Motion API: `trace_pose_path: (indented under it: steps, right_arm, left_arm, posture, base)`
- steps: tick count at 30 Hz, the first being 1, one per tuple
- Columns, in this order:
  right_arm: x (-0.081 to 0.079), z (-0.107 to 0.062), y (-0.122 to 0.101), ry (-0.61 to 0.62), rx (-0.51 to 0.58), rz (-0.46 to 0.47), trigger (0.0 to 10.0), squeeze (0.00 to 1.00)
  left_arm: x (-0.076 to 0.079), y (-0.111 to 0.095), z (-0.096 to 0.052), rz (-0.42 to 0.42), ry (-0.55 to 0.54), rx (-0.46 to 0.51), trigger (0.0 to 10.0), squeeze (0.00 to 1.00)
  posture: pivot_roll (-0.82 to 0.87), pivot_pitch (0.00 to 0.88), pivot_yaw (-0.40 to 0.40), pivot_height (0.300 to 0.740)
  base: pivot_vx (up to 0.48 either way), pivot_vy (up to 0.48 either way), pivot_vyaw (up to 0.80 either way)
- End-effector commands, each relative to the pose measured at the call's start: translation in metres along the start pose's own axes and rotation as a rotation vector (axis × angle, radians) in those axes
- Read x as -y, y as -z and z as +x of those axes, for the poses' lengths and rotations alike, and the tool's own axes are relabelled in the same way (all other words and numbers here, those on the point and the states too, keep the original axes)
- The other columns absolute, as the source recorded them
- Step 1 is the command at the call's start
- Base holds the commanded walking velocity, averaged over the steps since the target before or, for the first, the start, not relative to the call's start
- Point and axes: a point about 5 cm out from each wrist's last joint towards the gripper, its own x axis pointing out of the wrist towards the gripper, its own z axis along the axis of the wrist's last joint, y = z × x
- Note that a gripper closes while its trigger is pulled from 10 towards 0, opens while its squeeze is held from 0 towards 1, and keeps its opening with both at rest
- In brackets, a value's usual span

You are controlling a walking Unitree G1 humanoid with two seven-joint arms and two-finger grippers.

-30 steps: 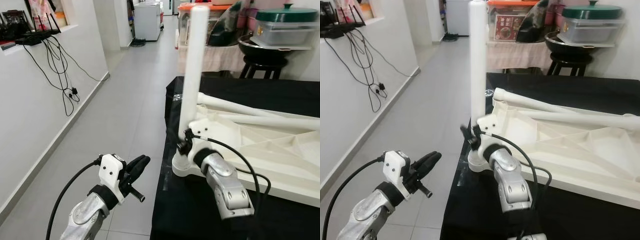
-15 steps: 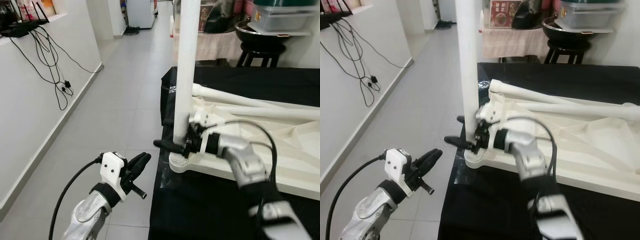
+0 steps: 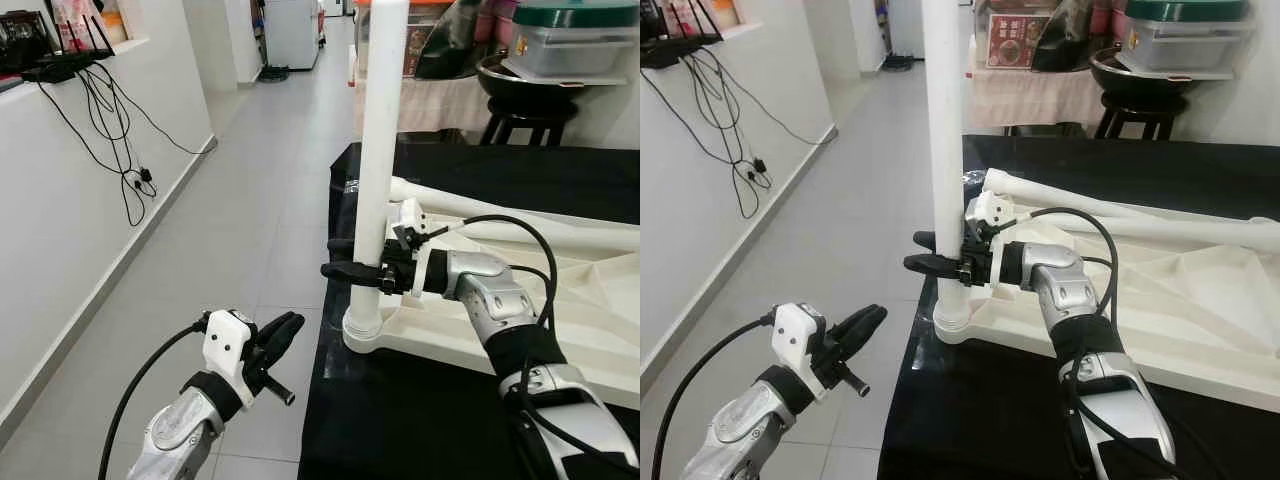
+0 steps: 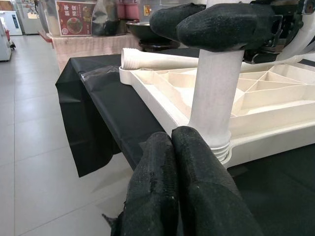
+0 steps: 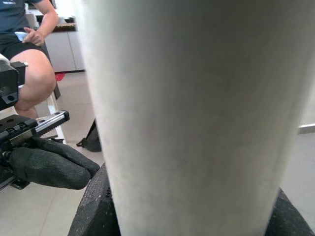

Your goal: Building children table

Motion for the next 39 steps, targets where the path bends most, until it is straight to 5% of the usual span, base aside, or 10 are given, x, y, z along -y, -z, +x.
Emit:
trace_pose_path:
  steps: [1, 10, 12, 14, 17, 21, 26, 27, 28, 39]
  right_arm:
    - [-0.002, 0.006, 0.003, -0.019, 0.017, 0.025, 0.0, 0.0]
    - [-0.006, -0.001, 0.022, 0.243, -0.032, 0.014, 0.0, 0.0]
    - [-0.015, 0.002, 0.043, 0.682, 0.066, 0.131, 0.0, 0.0]
    - [-0.038, 0.01, 0.056, 0.755, 0.003, 0.064, 0.0, 0.0]
    - [-0.055, 0.023, 0.042, 0.699, 0.007, -0.143, 0.0, 0.0]
    - [-0.039, 0.018, 0.059, 0.733, -0.014, 0.059, 0.0, 0.0]
    - [-0.041, 0.021, 0.059, 0.728, -0.035, 0.048, 0.0, 0.0]
    - [-0.042, 0.021, 0.057, 0.729, -0.026, 0.074, 10.0, 0.0]
    - [-0.043, 0.021, 0.054, 0.706, -0.008, 0.1, 10.0, 0.84]
    - [-0.026, 0.018, 0.016, 0.346, 0.044, -0.019, 10.0, 1.0]
  left_arm:
    - [0.001, 0.0, 0.0, 0.0, 0.001, -0.008, 10.0, 0.0]
    - [0.0, -0.001, -0.001, -0.002, 0.0, -0.004, 10.0, 0.0]
    - [-0.002, -0.002, -0.002, 0.004, -0.008, 0.0, 10.0, 0.0]
    - [-0.003, -0.003, -0.003, 0.004, -0.011, 0.003, 10.0, 0.0]
    - [-0.007, -0.003, -0.003, 0.008, -0.014, 0.002, 10.0, 0.0]
    - [-0.008, -0.001, -0.001, 0.0, 0.0, -0.007, 10.0, 0.0]
    - [-0.008, -0.001, 0.0, -0.002, -0.002, -0.008, 10.0, 0.0]
    - [-0.008, -0.001, 0.0, 0.0, -0.005, -0.006, 10.0, 0.0]
    - [-0.008, -0.001, 0.001, -0.002, -0.005, -0.006, 10.0, 0.0]
    - [-0.006, 0.0, 0.003, -0.008, -0.002, -0.005, 10.0, 0.0]
  posture:
    - [-0.03, 0.0, 0.023, 0.74]
    - [-0.05, 0.002, 0.01, 0.74]
    - [-0.05, 0.011, 0.004, 0.74]
    - [-0.07, 0.02, 0.014, 0.74]
    - [-0.08, 0.017, 0.027, 0.74]
    - [-0.07, 0.0, 0.019, 0.74]
    - [-0.07, 0.0, 0.019, 0.74]
    - [-0.07, 0.0, 0.025, 0.74]
    - [-0.07, 0.0, 0.025, 0.74]
    - [-0.05, 0.0, 0.016, 0.74]
  base:
    - [0.0, 0.0, 0.0]
    - [0.0, 0.0, 0.0]
    - [0.0, 0.0, 0.0]
    - [0.0, 0.0, 0.0]
    - [0.0, 0.0, 0.0]
    - [0.0, 0.0, 0.0]
    - [0.0, 0.0, 0.0]
    - [0.0, 0.0, 0.0]
    - [0.0, 0.0, 0.0]
    - [0.0, 0.0, 0.0]
